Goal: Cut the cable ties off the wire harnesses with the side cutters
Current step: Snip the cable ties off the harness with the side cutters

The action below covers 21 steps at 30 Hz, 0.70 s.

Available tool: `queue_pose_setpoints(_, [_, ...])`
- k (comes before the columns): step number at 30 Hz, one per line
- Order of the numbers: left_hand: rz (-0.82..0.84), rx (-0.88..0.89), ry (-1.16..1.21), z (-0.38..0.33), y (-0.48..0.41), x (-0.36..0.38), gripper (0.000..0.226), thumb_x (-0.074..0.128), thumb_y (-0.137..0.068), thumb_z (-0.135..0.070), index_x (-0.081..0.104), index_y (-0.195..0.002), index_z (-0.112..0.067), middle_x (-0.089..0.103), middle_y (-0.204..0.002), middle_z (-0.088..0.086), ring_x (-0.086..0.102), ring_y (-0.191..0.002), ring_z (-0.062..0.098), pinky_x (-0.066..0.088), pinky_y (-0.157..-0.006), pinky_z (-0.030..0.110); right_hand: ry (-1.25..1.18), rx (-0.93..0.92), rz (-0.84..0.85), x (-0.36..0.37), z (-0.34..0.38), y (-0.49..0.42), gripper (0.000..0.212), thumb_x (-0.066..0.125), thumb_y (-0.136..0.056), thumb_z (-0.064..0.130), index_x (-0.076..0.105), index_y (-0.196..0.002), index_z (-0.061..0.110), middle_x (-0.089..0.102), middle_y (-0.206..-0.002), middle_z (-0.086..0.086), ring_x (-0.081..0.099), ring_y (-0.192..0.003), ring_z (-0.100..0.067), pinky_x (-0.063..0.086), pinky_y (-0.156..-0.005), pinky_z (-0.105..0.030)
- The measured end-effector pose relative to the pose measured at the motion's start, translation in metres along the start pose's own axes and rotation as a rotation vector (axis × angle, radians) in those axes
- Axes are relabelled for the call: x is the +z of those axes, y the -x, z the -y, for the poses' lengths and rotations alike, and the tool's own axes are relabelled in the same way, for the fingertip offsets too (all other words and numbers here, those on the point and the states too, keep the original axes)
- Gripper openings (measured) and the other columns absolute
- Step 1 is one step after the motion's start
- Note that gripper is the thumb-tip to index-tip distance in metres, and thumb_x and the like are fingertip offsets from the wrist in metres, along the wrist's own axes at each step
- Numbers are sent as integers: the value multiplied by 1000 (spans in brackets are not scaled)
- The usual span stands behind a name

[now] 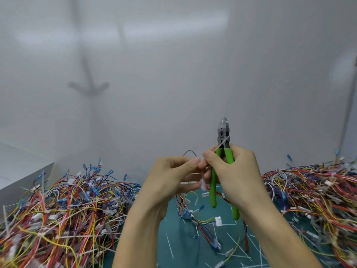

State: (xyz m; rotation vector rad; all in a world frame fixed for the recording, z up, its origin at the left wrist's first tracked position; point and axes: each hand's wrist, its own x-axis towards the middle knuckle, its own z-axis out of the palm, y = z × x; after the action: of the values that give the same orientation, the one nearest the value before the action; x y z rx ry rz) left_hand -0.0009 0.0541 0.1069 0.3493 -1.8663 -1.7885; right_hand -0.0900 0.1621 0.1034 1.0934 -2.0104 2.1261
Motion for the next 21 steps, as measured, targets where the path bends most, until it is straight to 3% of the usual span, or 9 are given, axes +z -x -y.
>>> queue_pose_setpoints(6, [-147,41,95,2,-3,-3,16,64,-92,-14,75,-83,-7,74,-76,9,71,-67,11,53,-57,16,78,63,83,-5,0,-3,20,64,-92,27,67,-76,16,72,-68,1,65,-55,-15,61,-70,-49])
queue_pose_setpoints(8, [-189,59,151,2,-4,-4,16,63,-92,-10,74,-82,-5,75,-75,9,71,-67,12,54,-58,17,233,111,169,-10,-1,-4,33,62,-90,42,68,-77,13,71,-66,-1,67,-61,-21,59,-74,-50])
queue_pose_setpoints(12, [-227,90,162,2,-6,-6,16,61,-93,-6,72,-82,-3,74,-72,7,71,-64,10,55,-57,16,591,132,373,-15,-4,-2,67,38,-90,67,67,-89,7,71,-80,-11,66,-80,-32,56,-80,-46])
queue_pose_setpoints(16, [-250,136,60,6,-7,-5,16,59,-95,-5,71,-87,1,71,-66,3,68,-60,7,55,-58,16,704,39,448,-15,-5,-1,72,21,-95,67,65,-87,10,68,-80,-9,63,-80,-28,53,-80,-45])
queue_pose_setpoints(21, [-243,180,6,7,-8,-5,17,58,-96,-4,70,-85,0,70,-68,4,67,-61,7,55,-60,16,757,-14,425,-14,-3,1,67,20,-96,65,59,-83,12,65,-77,-4,61,-78,-26,51,-79,-46])
